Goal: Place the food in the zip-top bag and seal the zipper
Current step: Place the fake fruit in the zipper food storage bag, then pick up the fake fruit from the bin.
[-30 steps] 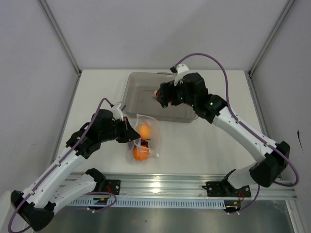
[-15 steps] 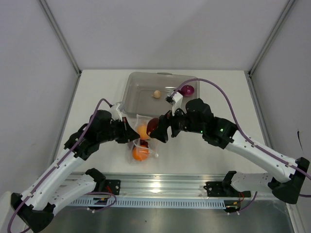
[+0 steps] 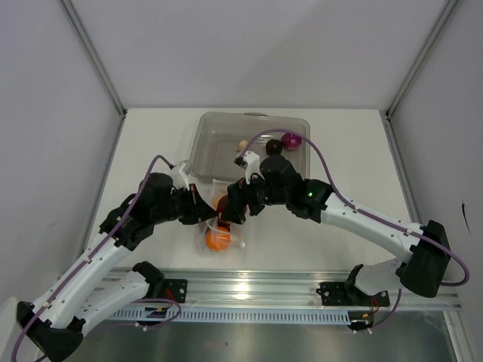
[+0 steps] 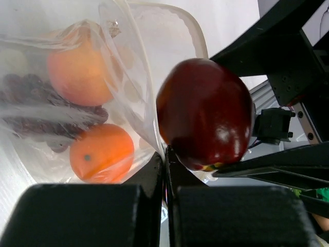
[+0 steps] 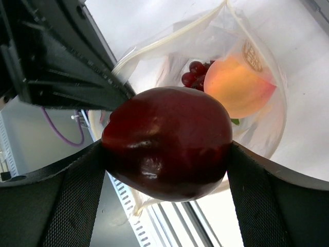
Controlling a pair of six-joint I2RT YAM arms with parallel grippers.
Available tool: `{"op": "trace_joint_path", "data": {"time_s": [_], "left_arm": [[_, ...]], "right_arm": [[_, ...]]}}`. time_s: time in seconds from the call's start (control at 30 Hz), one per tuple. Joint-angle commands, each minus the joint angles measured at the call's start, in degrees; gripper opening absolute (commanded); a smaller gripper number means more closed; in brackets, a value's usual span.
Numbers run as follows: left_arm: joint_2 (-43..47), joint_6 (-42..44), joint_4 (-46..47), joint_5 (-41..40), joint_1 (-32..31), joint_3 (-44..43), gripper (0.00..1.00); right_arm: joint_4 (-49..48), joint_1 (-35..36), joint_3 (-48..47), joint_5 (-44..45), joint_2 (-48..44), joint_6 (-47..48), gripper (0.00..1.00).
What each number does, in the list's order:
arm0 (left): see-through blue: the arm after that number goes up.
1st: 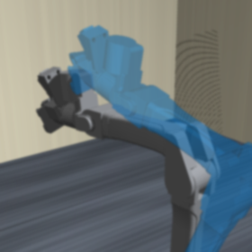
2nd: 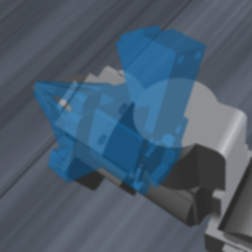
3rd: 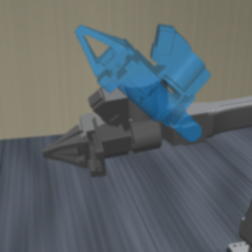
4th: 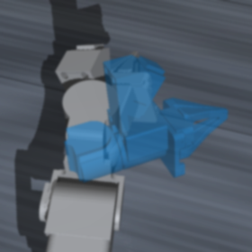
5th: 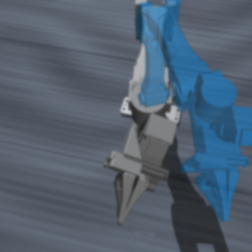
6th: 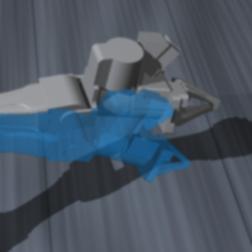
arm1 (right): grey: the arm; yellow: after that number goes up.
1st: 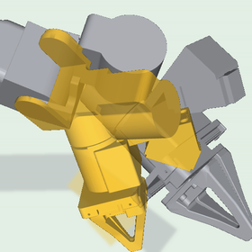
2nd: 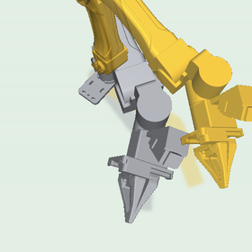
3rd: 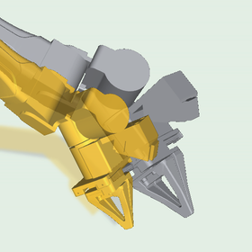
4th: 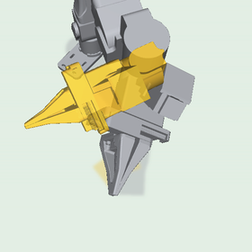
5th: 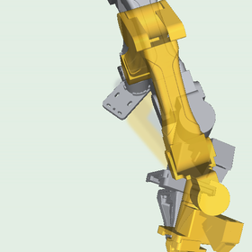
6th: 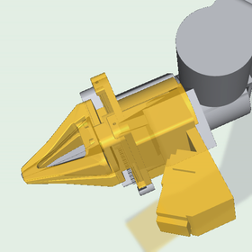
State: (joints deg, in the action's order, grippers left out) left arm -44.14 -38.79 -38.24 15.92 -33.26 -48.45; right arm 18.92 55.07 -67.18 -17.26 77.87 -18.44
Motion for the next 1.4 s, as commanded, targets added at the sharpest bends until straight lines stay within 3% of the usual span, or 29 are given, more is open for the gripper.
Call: {"op": "trace_joint_path", "data": {"time_s": [0.0,0.03,0.07,0.43,0.57,0.83,1.03,1.37], "left_arm": [[0.6,-0.9,1.1,1.7,0.4,0.2,0.01],[0.6,-0.9,1.0,1.8,0.4,0.3,0.01],[0.7,-0.9,1.0,1.8,0.3,0.3,0.00],[0.8,-1.0,1.5,2.0,0.4,-0.4,0.01],[0.8,-1.0,1.6,2.0,0.4,-0.2,0.00],[0.9,-1.0,1.9,2.4,0.4,0.4,0.01],[0.8,-1.0,2.4,2.9,0.3,1.0,0.00],[-0.2,-0.5,2.7,3.0,0.4,1.1,0.01]], "right_arm": [[-1.3,0.3,-3.8,0.4,1.9,0.1,0.85],[-0.9,0.3,-4.4,0.9,2.1,0.2,0.97],[-0.6,0.3,-4.6,1.9,2.1,0.2,1.00],[2.5,-1.5,-7.3,5.7,0.0,1.8,0.99],[2.5,-3.8,-7.8,11.8,-1.7,0.7,0.99],[3.1,-15.2,-9.4,21.5,-1.2,-0.6,0.99],[0.0,-18.6,-10.4,35.8,5.0,5.4,0.99],[1.0,-23.7,-22.0,39.6,24.2,7.0,0.99]]}}
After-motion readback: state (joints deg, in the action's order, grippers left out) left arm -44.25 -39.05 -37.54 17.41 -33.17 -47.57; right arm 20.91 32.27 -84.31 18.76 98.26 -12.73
